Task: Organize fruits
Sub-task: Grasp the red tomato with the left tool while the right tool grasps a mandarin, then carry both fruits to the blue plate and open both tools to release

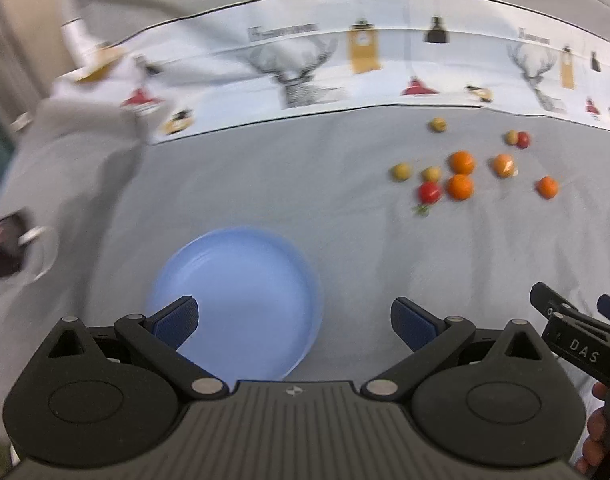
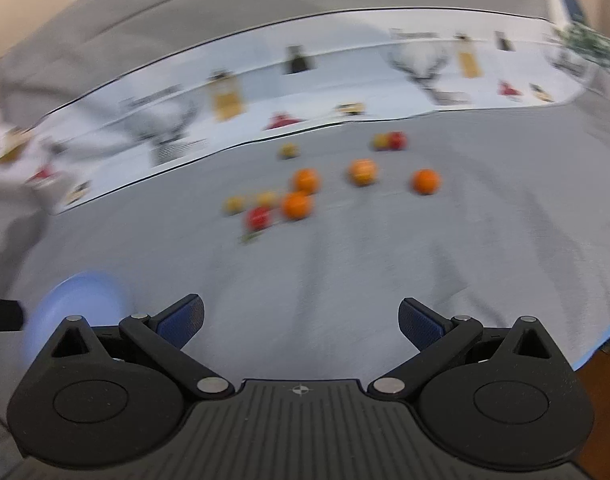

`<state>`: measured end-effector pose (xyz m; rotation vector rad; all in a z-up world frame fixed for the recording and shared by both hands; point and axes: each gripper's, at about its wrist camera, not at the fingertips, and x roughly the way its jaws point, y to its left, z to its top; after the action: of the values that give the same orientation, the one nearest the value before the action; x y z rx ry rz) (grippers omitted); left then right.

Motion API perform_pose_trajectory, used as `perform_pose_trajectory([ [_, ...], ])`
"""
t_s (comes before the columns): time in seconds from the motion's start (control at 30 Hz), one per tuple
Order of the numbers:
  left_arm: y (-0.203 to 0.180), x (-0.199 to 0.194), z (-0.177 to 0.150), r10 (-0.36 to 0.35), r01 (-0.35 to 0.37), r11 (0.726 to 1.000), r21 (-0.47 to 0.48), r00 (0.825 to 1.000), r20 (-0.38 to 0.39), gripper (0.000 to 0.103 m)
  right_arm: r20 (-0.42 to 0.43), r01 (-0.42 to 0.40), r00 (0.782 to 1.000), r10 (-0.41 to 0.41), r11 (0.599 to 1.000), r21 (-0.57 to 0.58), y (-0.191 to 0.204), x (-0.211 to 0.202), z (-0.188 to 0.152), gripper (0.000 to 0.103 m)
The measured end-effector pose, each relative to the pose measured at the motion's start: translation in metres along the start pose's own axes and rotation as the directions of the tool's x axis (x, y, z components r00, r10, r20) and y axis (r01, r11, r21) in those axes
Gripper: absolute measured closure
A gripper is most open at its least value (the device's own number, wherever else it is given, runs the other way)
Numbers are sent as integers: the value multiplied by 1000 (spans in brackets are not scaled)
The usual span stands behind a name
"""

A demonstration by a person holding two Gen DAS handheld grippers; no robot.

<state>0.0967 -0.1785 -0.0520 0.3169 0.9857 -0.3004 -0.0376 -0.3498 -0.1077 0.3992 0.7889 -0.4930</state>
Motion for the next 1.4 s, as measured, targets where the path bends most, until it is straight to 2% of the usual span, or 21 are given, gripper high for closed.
perform_pose_trajectory([
  [0.2,-59,85,54,-61,62,997,38,998,-27,0,62,125,990,-128,991,42,-60,76,38,0],
  [0.37,-104,161,86,-79,82,994,72,996,-49,0,34,127,991,-128,991,40,-105,156,73,1],
  [0.5,-126,210,98,-133,144,983,110,986,-102,0,16,109,994,-110,993,36,-123,208,90,1],
  [0.6,-133,237,99,-111,125,984,126,987,-115,0,-22,101,995,-101,995,22,-127,242,93,1],
  [0.63,-133,242,99,-109,125,984,129,987,-119,0,-21,115,993,-115,993,1,-127,251,90,0],
  [0.7,-132,249,98,-115,132,981,140,986,-123,0,34,144,989,-142,988,-56,-119,253,83,1],
  [0.8,-129,251,100,-131,148,979,137,983,-131,0,49,139,989,-137,990,-32,-121,254,83,0],
  [0.87,-130,248,102,-135,151,980,133,983,-125,7,52,150,988,-148,988,-35,-119,255,83,1],
  [0.9,-131,245,103,-143,158,979,130,982,-121,20,45,156,987,-154,987,-41,-118,255,84,1],
  [0.93,-132,241,103,-166,181,975,129,979,-116,43,27,166,986,-165,985,-40,-117,254,86,1],
  [1.0,-135,232,104,-178,192,971,144,978,-109,71,26,173,985,-172,985,-27,-114,247,88,20],
  [1.03,-136,229,104,-173,187,971,151,980,-98,71,41,174,984,-172,984,-43,-110,243,89,48],
  [1.07,-136,225,103,-173,184,970,159,982,-81,71,49,174,984,-171,982,-66,-107,238,89,65],
  [1.2,-130,200,95,-177,185,970,155,982,-61,71,13,126,992,-126,992,-15,-113,225,91,65],
  [1.4,-91,125,76,-202,204,974,94,979,-38,71,40,25,999,-27,998,50,-103,152,84,65],
])
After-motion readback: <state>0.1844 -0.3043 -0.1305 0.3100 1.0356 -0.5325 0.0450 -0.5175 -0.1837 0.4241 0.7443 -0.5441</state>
